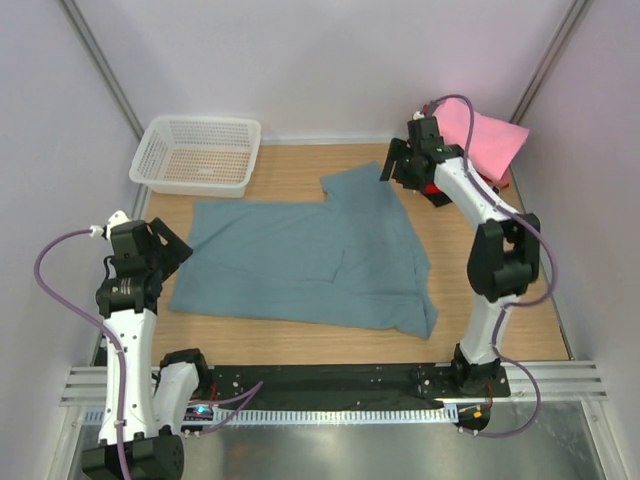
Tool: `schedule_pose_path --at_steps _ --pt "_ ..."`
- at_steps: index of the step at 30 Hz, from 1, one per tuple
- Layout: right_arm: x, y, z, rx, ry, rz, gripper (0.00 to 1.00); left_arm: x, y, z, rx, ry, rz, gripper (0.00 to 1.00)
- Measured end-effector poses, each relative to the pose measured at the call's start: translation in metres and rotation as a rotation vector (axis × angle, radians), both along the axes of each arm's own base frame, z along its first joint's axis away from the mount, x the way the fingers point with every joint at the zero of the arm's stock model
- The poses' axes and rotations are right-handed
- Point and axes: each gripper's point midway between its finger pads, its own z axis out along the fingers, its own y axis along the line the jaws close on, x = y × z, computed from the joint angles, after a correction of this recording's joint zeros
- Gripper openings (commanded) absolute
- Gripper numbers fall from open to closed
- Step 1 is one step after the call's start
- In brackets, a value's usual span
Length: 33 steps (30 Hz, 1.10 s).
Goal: Fold and stack the t-shirts
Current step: Fold the tshirt
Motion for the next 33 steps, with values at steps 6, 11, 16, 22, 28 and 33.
schedule_pose_path --at_steps 6,11,16,22,28,33 --pt "0.094 0.009 -0.040 -0.098 -0.030 0.050 0.70 0.002 -0.006 -0.014 -0.021 0.045 -0.039 0.80" --pt "0.156 0.017 -0.074 -0.151 -0.079 0.074 0.72 0.003 -0.011 -0.019 -0.034 0.062 -0.062 0.79" --pt "0.166 0.014 -0.112 -0.209 -0.055 0.090 0.74 0.004 -0.016 -0.019 -0.041 0.059 -0.084 0.79" --pt "0.172 0.019 -0.126 -0.208 -0.065 0.118 0.61 0.005 -0.017 -0.023 -0.048 0.074 -0.090 0.79" --pt "0.177 0.036 -0.129 -0.183 -0.105 0.163 0.12 0.005 -0.018 -0.027 -0.053 0.087 -0.092 0.79" --pt "0.178 0.047 -0.130 -0.170 -0.124 0.189 0.01 0.005 -0.018 -0.027 -0.053 0.089 -0.092 0.79"
